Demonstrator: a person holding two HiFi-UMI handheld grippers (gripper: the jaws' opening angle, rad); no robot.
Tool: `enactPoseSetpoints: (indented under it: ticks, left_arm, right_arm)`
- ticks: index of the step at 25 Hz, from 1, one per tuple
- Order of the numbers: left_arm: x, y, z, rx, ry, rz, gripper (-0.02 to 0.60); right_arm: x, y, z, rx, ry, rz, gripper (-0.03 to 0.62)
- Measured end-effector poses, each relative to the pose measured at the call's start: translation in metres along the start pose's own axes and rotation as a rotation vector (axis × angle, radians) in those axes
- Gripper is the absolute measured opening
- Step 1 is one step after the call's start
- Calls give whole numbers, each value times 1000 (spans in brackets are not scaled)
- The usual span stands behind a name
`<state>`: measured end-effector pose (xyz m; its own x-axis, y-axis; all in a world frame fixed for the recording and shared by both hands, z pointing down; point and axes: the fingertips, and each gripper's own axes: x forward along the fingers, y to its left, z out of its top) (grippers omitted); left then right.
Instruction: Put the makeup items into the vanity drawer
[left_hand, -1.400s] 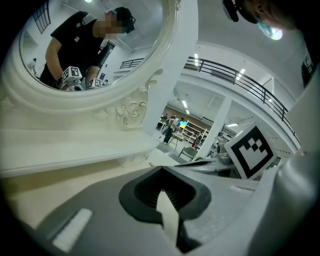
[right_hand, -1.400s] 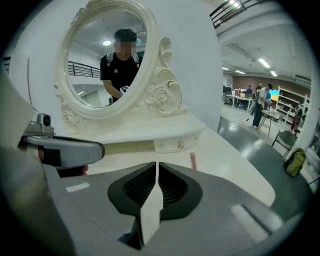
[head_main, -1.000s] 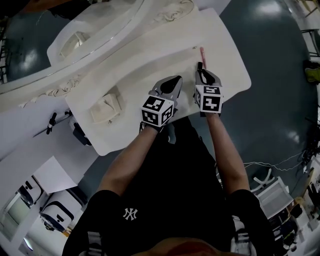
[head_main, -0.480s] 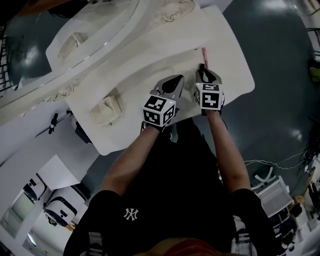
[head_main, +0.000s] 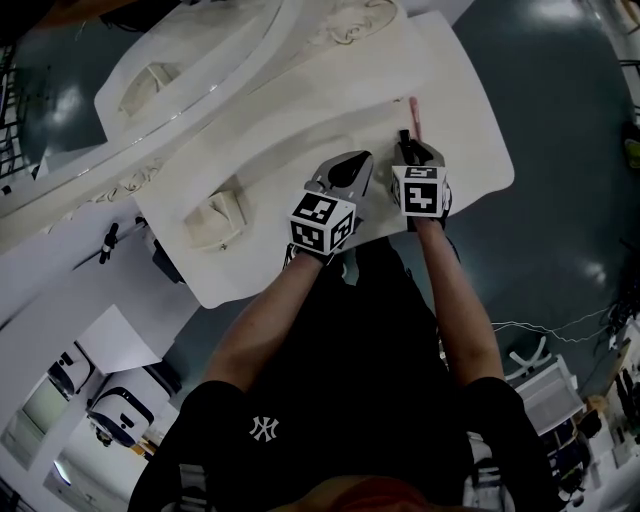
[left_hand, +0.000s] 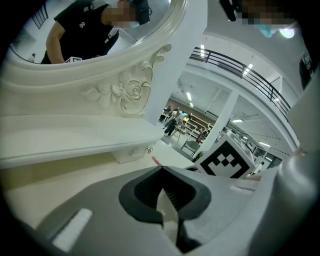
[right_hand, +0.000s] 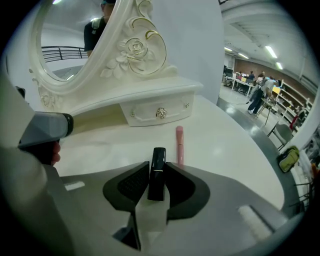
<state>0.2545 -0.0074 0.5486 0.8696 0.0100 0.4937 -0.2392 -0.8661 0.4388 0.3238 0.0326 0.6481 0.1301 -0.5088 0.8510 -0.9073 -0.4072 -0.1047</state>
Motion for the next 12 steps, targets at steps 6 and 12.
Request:
enactPoseSetpoints:
  ticks: [6,12]
  left_arm:
    - [-6,4,-2,-11,-5,18,0]
    - [-15,6,-6,-21,-18,28,0]
  right_arm:
    - [3,2,-4,-56,21,3,124]
    - [-3,0,-3,-26,-28,38,123]
